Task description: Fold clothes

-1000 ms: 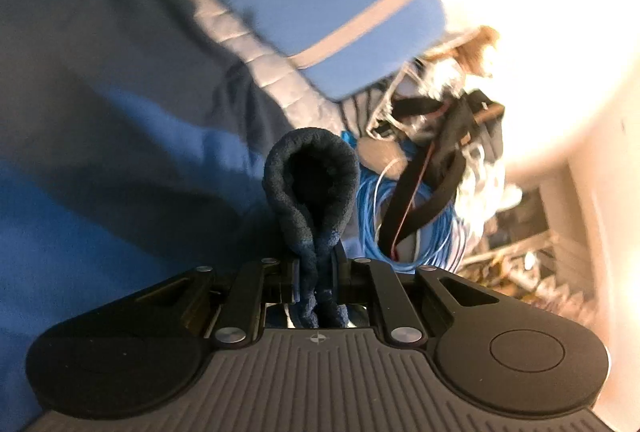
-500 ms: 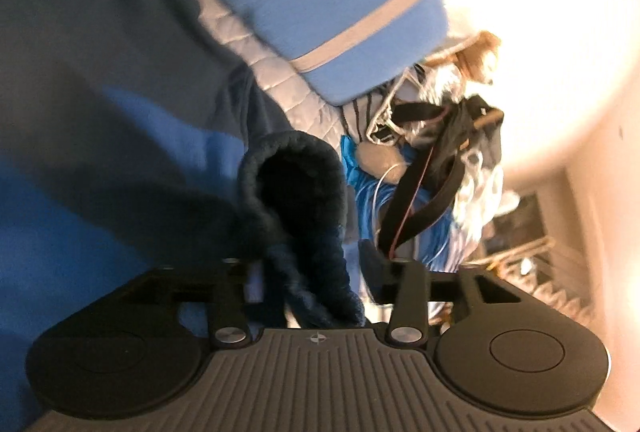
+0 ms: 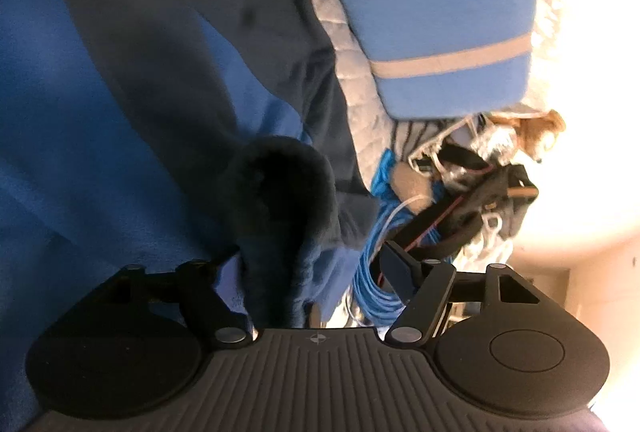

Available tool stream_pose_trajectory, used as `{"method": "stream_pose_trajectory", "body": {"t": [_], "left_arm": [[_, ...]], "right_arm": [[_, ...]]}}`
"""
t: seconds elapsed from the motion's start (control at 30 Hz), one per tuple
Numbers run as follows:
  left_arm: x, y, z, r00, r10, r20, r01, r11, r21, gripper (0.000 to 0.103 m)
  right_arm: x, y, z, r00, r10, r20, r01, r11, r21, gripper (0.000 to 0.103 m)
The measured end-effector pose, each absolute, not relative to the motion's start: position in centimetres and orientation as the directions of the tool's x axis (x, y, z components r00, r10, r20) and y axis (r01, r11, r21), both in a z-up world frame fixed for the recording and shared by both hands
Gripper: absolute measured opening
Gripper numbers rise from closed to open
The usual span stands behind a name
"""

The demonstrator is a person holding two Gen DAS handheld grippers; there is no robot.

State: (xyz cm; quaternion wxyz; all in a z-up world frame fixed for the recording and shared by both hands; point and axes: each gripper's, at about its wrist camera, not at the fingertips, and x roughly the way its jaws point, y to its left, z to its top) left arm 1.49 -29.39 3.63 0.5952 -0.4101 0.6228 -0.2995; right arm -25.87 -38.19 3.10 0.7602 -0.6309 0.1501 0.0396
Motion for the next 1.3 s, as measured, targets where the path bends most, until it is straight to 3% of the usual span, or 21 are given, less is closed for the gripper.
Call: {"method": "stream_pose_trajectory", "body": {"t": [0.13, 0.2, 0.3, 0.37, 0.43, 0.53, 0.73, 0.93, 1.13, 1.23, 1.3], "left_arm": [[1.7, -29.7, 3.6, 0.045, -0.857, -0.514, -0.135, 0.504, -0.853, 0.024], [1.7, -29.7, 3.8, 0.054, -0.860, -0.507, -0.110, 0.499, -0.860, 0.017], [1.4, -29.8, 4.5, 0.097, -0.880, -0.465, -0.035, 0.464, -0.885, 0.015], [1.3, -29.9, 5.2, 0.128, -0.894, -0.430, 0.003, 0.434, -0.901, 0.015], [1.3, -29.9, 5.8, 0.149, -0.908, -0.391, 0.019, 0.398, -0.917, 0.015], [1.3, -30.0, 6.9, 0.174, -0.928, -0.329, 0.046, 0.342, -0.939, 0.015], [1.4, -30.1, 9.3, 0.211, -0.961, -0.181, 0.075, 0.200, -0.977, 0.015], [1.8, -29.9, 11.9, 0.247, -0.967, -0.056, 0.102, 0.083, -0.991, 0.015], [2.4, -28.4, 14.4, 0.294, -0.955, 0.047, 0.138, -0.006, -0.990, 0.015], [2.9, -27.5, 15.0, 0.316, -0.947, 0.063, 0.144, -0.018, -0.989, 0.015], [3.1, -27.0, 15.4, 0.330, -0.941, 0.073, 0.148, -0.025, -0.989, 0.015]], "right_arm": [[-26.0, -38.3, 3.2, 0.952, -0.128, -0.279, -0.251, 0.200, -0.947, 0.011], [-26.1, -38.5, 3.3, 0.954, -0.127, -0.272, -0.241, 0.217, -0.946, 0.012], [-26.4, -39.3, 4.5, 0.961, -0.106, -0.254, -0.203, 0.352, -0.914, 0.014], [-26.5, -40.3, 5.7, 0.964, -0.104, -0.243, -0.163, 0.489, -0.857, 0.027], [-26.8, -41.7, 6.4, 0.969, -0.128, -0.213, -0.099, 0.587, -0.804, 0.069], [-26.9, -44.4, 6.6, 0.966, -0.196, -0.171, 0.008, 0.678, -0.735, 0.087], [-26.0, -51.9, 5.6, 0.893, -0.379, -0.243, 0.231, 0.849, -0.476, 0.094], [-25.0, -58.3, 2.9, 0.804, -0.484, -0.345, 0.416, 0.873, -0.255, 0.099], [-26.1, -64.2, 1.0, 0.771, -0.426, -0.473, 0.555, 0.813, 0.173, 0.100], [-26.1, -65.6, 0.6, 0.808, -0.347, -0.476, 0.539, 0.761, 0.360, 0.100], [-25.8, -66.1, 0.8, 0.821, -0.323, -0.471, 0.527, 0.745, 0.408, 0.100]]}}
